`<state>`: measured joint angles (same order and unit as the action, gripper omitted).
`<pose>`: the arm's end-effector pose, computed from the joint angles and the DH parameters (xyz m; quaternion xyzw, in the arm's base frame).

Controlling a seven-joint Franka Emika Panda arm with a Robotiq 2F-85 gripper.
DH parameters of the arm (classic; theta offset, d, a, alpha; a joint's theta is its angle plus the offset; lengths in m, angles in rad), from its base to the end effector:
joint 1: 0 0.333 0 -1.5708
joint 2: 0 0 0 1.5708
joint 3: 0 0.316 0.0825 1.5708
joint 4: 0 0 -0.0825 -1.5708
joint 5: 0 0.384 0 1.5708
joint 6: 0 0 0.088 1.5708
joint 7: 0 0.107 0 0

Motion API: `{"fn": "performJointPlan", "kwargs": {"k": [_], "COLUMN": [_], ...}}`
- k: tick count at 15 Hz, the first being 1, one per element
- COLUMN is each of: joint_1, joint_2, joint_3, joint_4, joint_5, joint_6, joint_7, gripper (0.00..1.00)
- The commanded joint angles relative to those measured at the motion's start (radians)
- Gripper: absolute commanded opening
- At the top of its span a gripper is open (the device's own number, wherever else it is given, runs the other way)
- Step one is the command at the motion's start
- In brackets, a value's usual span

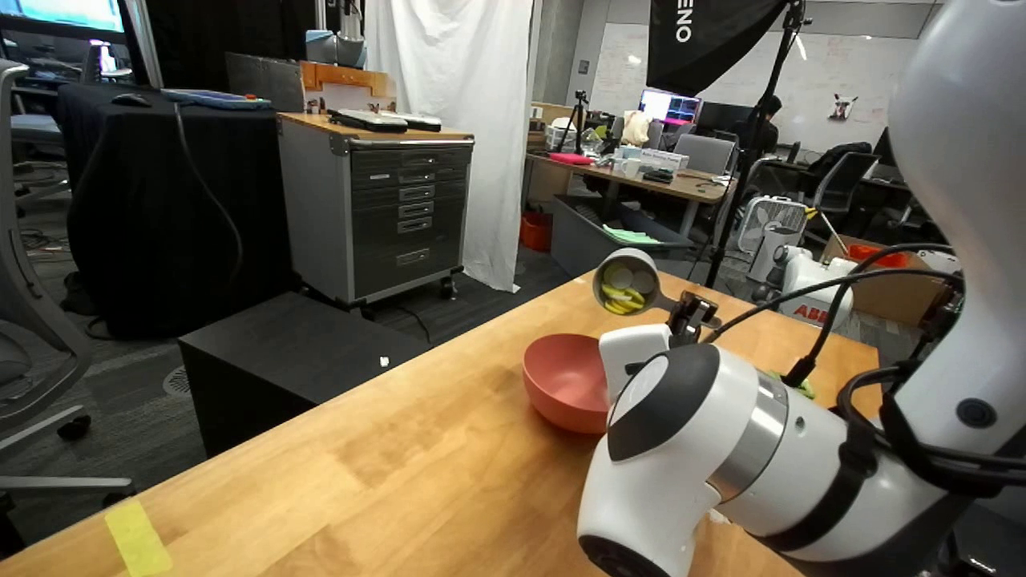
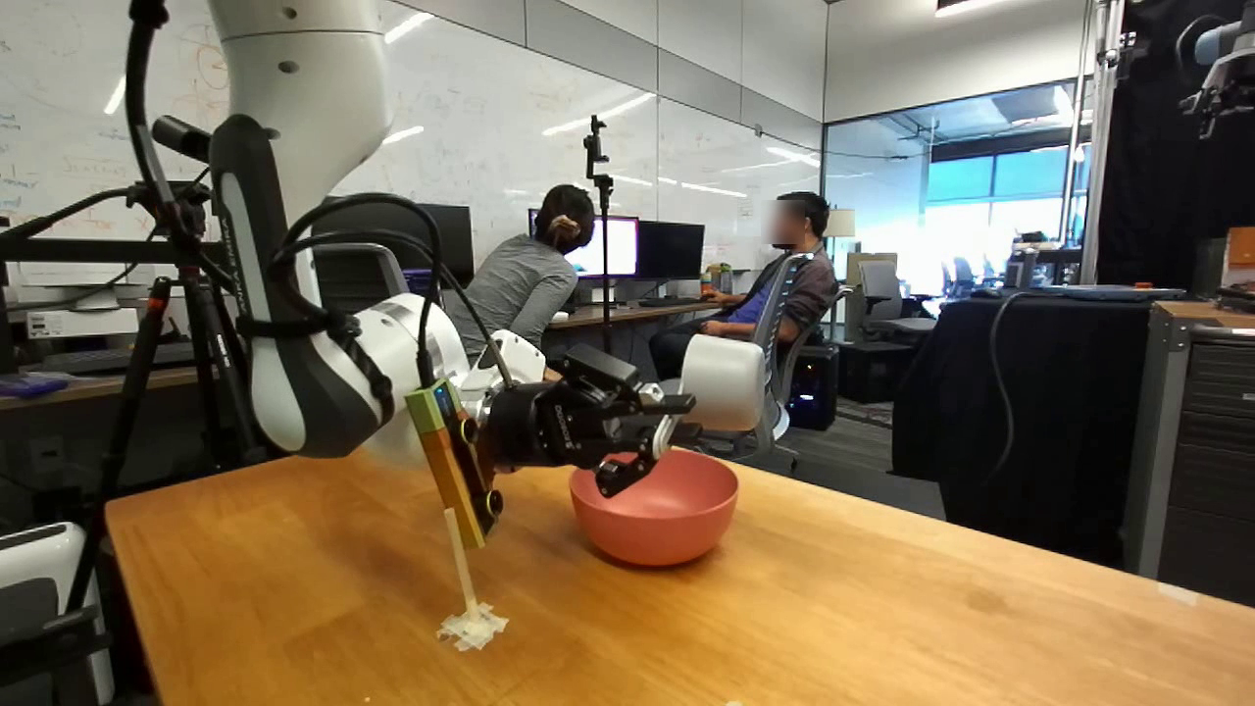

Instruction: Pour the contents of the grey pot in the peach bowl

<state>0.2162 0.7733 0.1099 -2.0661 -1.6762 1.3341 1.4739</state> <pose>0.5131 0.0448 0.0983 0.6396 0.0330 0.2056 0.7400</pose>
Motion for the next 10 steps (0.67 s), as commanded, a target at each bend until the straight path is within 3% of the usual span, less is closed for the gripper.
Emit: {"fn": "performJointPlan", "kwargs": {"k": [1,10], "joint_1": [0.006,0.003], "joint_2": [0.013,0.033], "joint_3": [0.009,0.011], "joint_4": [-0.012,-0.016], "joint_5": [-0.039,-0.066], "joint_6": [-0.070,-0.135], "joint_7": [0.028,0.038], "gripper": [0.08,0.08]}}
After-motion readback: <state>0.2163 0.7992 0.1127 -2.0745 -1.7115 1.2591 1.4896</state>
